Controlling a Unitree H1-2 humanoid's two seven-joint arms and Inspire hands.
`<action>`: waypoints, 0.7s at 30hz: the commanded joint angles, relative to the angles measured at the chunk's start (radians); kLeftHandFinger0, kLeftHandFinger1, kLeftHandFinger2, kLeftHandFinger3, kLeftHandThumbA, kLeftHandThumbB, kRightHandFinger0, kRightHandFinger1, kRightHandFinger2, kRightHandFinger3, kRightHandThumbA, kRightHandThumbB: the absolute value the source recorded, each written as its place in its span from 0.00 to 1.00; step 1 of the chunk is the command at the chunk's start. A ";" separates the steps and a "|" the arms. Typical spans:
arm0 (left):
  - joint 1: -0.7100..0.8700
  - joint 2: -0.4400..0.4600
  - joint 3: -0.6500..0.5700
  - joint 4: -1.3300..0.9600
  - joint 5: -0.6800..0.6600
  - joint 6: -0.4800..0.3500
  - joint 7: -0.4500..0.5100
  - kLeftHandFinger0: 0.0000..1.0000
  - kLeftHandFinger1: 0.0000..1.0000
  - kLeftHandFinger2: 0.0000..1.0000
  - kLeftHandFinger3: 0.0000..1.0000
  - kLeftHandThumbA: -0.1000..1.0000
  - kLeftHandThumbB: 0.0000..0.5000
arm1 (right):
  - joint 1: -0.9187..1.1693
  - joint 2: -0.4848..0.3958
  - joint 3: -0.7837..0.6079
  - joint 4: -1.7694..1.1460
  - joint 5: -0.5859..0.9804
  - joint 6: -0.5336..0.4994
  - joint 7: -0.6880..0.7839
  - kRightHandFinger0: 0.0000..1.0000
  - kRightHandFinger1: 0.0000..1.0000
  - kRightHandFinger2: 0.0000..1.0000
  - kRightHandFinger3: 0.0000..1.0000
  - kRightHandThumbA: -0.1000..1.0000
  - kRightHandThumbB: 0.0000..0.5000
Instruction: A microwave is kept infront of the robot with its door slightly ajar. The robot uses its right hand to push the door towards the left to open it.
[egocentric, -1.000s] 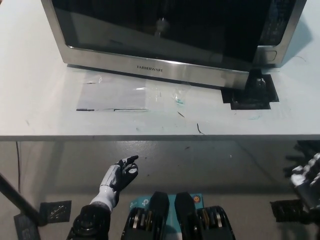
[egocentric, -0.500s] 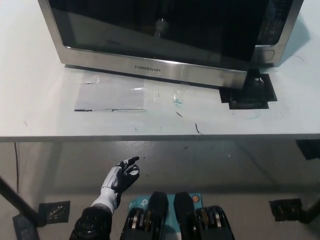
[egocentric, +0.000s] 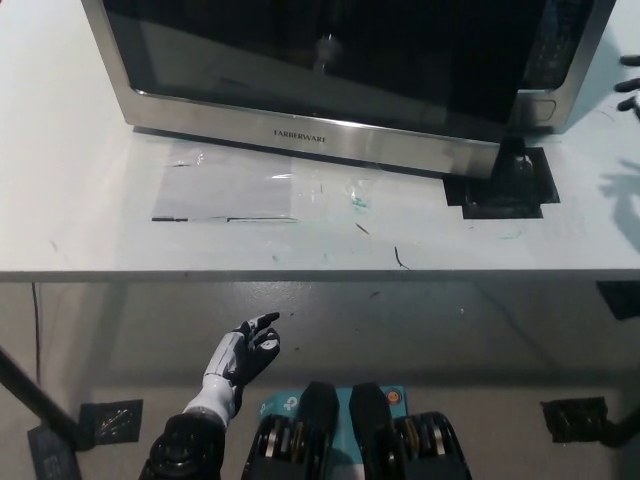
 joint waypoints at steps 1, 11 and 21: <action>-0.022 0.000 -0.006 -0.003 0.000 -0.034 -0.010 1.00 0.98 0.97 0.79 0.33 0.70 | -0.109 -0.012 0.024 0.146 -0.070 -0.077 -0.032 0.34 0.42 0.51 0.73 0.11 0.29; -0.032 0.003 -0.016 -0.003 -0.001 -0.037 -0.019 1.00 0.99 0.98 0.77 0.34 0.69 | -0.198 0.029 0.047 0.336 -0.098 -0.166 -0.067 0.30 0.40 0.53 0.71 0.14 0.32; -0.042 0.006 -0.018 0.004 -0.003 -0.027 -0.018 1.00 0.99 0.99 0.80 0.35 0.68 | -0.278 0.090 0.130 0.439 -0.170 -0.196 -0.086 0.26 0.34 0.45 0.66 0.21 0.40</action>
